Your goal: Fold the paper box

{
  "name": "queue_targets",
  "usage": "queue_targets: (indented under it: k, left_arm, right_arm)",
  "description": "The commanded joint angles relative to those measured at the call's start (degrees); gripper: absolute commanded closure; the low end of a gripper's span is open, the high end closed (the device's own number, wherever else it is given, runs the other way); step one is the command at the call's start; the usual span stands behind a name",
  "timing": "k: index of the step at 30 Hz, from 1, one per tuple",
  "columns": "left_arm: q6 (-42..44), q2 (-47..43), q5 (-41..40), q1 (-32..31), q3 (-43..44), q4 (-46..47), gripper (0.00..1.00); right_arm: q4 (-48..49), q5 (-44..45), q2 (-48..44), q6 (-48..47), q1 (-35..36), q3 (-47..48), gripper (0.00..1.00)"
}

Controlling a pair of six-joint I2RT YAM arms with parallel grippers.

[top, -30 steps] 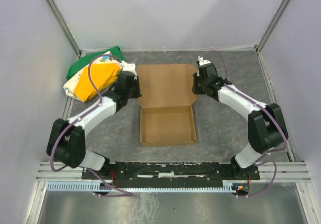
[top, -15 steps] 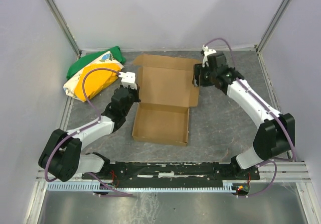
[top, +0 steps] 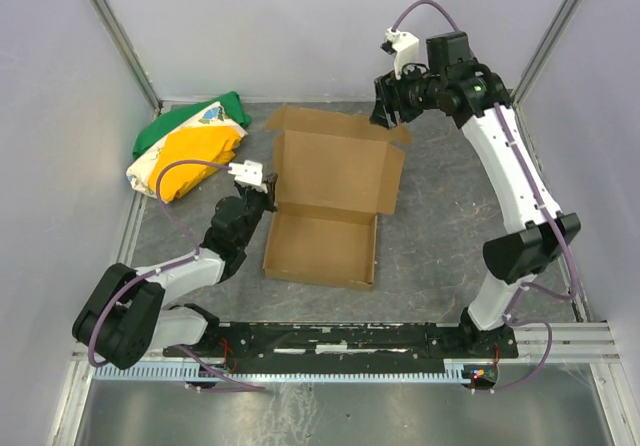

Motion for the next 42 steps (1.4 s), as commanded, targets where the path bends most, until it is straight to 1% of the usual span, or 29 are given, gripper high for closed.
queue_targets:
  k: [1,2,3,7,12,15,16,17,19,21,22,23,25,26,29,30,32,33,35,36,37,39,42]
  left_arm:
    - [5.06,-1.57,0.77,-0.62,-4.47,16.5,0.97]
    - [5.68,-1.42,1.03,-0.63,-5.62,19.76,0.97]
    - [6.03,-1.36,1.13,-0.67,-6.4,21.08,0.97]
    - [5.64,-1.7,1.51,-0.8,-7.07,21.36,0.97]
    - [5.3,-1.9,1.76,-0.89,-7.2,21.18,0.97]
    - [5.17,-1.9,2.02,-1.07,-7.05,20.79,0.97]
    - [5.06,-1.84,1.99,-1.04,-7.03,20.64,0.97]
    - [4.97,-1.74,1.98,-1.09,-6.96,20.45,0.97]
    - [4.46,-1.54,1.53,-1.09,-6.47,19.31,0.96]
    - [3.7,-1.63,0.88,-1.09,-5.58,17.04,0.93]
    - [2.96,-1.68,0.47,-1.09,-4.87,15.91,0.89]
    - [2.18,-1.75,0.14,-1.08,-4.23,14.24,0.85]
    - [0.4,-2.56,-0.61,-1.04,-2.64,10.29,0.78]
    - [-1.49,-3.22,-1.54,-1.04,-1.23,6.85,0.75]
    - [-4.41,-6.41,-2.16,-0.96,4.11,-9.42,0.7]
    - [-4.88,-7.91,-2.79,-0.95,5.24,-13.36,0.7]
    - [-5.05,-11.93,-4.3,-0.96,6.19,-18.55,0.69]
    - [-5.82,-14.25,-6.67,-0.91,6.27,-20.51,0.67]
    - [-9.92,-20.54,-15.1,-0.8,6.92,-25.34,0.53]
    - [-11.24,-22.63,-18.12,-0.34,8.22,-27.81,0.48]
    - [-11.12,-24.12,-18.6,0.08,9.13,-29.95,0.48]
    - [-10.65,-24.81,-17.91,1.11,13.92,-36.01,0.48]
    - [-12.07,-22.34,-20.37,1.22,20.82,-43.39,0.48]
  right_arm:
    - [-8.31,-3.03,5.52,-4.73,0.02,6.61,0.3]
    - [-8.58,-3.2,6.49,-5.0,0.06,7.79,0.31]
    - [-9.26,-3.66,7.57,-5.44,0.02,9.14,0.31]
    - [-11.39,-4.59,12.07,-6.35,0.07,13.69,0.3]
    - [-9.79,-3.9,14.13,-5.47,0.13,14.08,0.3]
    - [-10.33,-5.03,14.91,-5.5,0.18,14.0,0.33]
    - [-10.55,-5.46,14.93,-5.61,0.39,13.75,0.36]
    - [-10.77,-6.08,14.69,-5.83,0.53,13.37,0.4]
    - [-10.98,-6.35,13.77,-6.25,1.01,12.33,0.52]
    - [-11.16,-5.76,12.76,-6.67,1.6,11.06,0.64]
    - [-11.31,-4.92,12.28,-6.99,1.86,10.42,0.7]
    - [-11.58,-3.88,11.71,-7.36,2.28,9.8,0.73]
    - [-11.38,-0.79,10.47,-7.67,3.15,8.17,0.75]
    - [-11.34,1.16,9.8,-8.2,3.71,7.44,0.77]
    - [-10.99,5.54,7.67,-10.02,5.57,4.71,0.83]
    - [-10.87,6.99,6.97,-10.54,6.16,3.98,0.86]
    - [-10.99,8.72,5.71,-11.35,7.05,2.86,0.89]
    - [-11.01,9.06,5.04,-11.99,7.36,2.22,0.9]
    - [-10.57,9.46,3.02,-12.91,8.14,0.72,0.91]
    - [-9.76,9.78,1.77,-13.48,8.47,-0.3,0.92]
    - [-8.53,9.99,0.36,-14.28,8.83,-1.72,0.93]
    - [-4.15,9.7,-3.33,-17.55,9.44,-6.56,0.97]
    - [7.22,7.71,-12.09,-26.67,10.66,-17.96,0.98]
